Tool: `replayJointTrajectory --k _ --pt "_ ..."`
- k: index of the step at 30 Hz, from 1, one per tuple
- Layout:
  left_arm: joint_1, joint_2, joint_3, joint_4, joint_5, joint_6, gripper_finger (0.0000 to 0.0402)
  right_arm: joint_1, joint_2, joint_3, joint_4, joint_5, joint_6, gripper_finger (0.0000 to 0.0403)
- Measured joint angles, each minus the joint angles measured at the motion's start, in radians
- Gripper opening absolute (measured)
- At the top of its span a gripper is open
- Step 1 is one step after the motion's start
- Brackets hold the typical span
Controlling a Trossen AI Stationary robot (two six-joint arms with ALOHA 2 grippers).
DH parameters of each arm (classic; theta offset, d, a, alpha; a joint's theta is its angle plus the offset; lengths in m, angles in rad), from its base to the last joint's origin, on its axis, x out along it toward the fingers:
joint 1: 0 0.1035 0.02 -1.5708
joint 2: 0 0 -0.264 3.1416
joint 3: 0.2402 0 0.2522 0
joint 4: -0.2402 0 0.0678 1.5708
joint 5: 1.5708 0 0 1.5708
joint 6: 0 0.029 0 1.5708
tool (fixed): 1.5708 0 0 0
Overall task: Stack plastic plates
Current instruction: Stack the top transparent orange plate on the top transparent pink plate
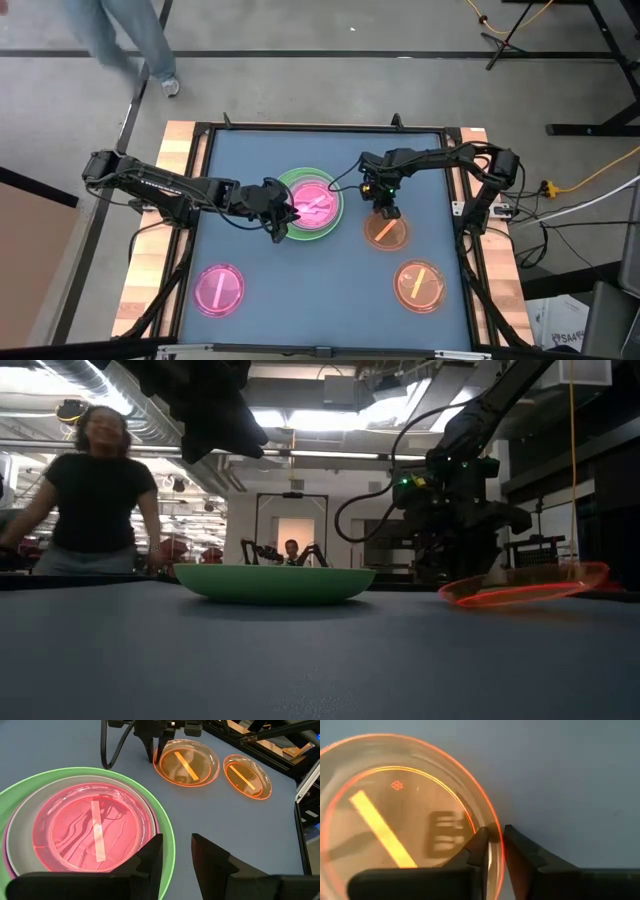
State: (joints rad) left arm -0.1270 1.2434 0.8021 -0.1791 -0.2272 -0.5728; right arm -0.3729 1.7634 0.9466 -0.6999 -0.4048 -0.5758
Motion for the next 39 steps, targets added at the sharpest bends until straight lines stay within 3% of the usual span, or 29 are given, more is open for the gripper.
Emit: replayJointTrajectory --k 8,21,39 --pt "0.0 0.0 0.0 0.0 0.0 0.0 0.0095 0.0 0.001 0.009 -0.014 -0.007 0.003 0.0004" --pt "0.0 0.0 0.0 0.0 0.0 0.0 0.0095 0.001 0.004 0.144 -0.134 -0.008 0.005 0.0001" --pt "0.0 0.0 0.0 0.0 0.0 0.0 0.0095 0.0 0.001 0.393 -0.157 -0.008 0.213 0.0"
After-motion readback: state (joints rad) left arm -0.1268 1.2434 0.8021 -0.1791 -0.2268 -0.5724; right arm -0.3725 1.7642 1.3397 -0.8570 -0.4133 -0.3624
